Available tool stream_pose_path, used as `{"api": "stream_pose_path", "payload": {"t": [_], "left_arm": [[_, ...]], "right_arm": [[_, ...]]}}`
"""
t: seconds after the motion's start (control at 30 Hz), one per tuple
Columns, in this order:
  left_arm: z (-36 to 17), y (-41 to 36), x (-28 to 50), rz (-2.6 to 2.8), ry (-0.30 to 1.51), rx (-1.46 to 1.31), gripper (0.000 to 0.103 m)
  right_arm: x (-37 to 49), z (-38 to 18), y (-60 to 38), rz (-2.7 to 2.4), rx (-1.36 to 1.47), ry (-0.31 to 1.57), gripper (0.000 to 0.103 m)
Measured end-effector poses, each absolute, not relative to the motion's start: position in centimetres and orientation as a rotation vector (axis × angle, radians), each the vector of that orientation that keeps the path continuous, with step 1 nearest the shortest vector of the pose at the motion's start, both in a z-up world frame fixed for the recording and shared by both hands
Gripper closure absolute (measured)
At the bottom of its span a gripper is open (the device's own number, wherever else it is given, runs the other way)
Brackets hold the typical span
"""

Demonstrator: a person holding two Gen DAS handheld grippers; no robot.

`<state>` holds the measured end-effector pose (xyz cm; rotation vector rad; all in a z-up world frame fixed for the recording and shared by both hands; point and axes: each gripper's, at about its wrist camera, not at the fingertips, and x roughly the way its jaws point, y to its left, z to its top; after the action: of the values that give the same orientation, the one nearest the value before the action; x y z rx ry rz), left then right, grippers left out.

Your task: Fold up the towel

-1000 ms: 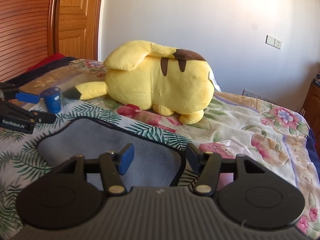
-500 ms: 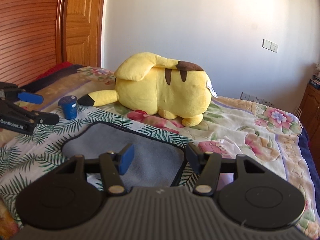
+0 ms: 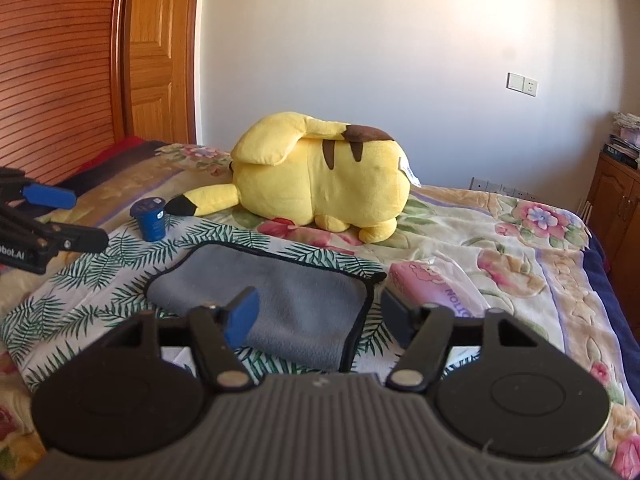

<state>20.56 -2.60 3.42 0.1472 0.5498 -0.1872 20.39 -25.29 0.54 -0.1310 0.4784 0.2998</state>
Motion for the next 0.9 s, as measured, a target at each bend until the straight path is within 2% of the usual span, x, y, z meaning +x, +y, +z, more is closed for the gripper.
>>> {"api": "stream_pose_path", "payload": {"t": [0.07, 0.13, 0.43, 0.9], "left_arm": [[3.6, -2.8, 19.8, -0.192, 0.545, 0.139, 0.029], [3.7, -3.0, 19.1, -0.201, 0.541, 0.143, 0.027], [4.5, -3.1, 16.2, -0.194, 0.521, 0.118, 0.016], [6.9, -2.8, 10.6, -0.169, 0.489, 0.107, 0.016]], "right_arm": [[19.9, 0.4, -25.5, 0.29, -0.121, 0.473, 0.004], [19.4, 0.2, -25.8, 0.287, -0.112, 0.474, 0.0], [17.5, 0.0, -26.4, 0.265, -0.084, 0.505, 0.0], [12.8, 3.1, -26.3, 0.271, -0.042, 0.436, 0.0]]}}
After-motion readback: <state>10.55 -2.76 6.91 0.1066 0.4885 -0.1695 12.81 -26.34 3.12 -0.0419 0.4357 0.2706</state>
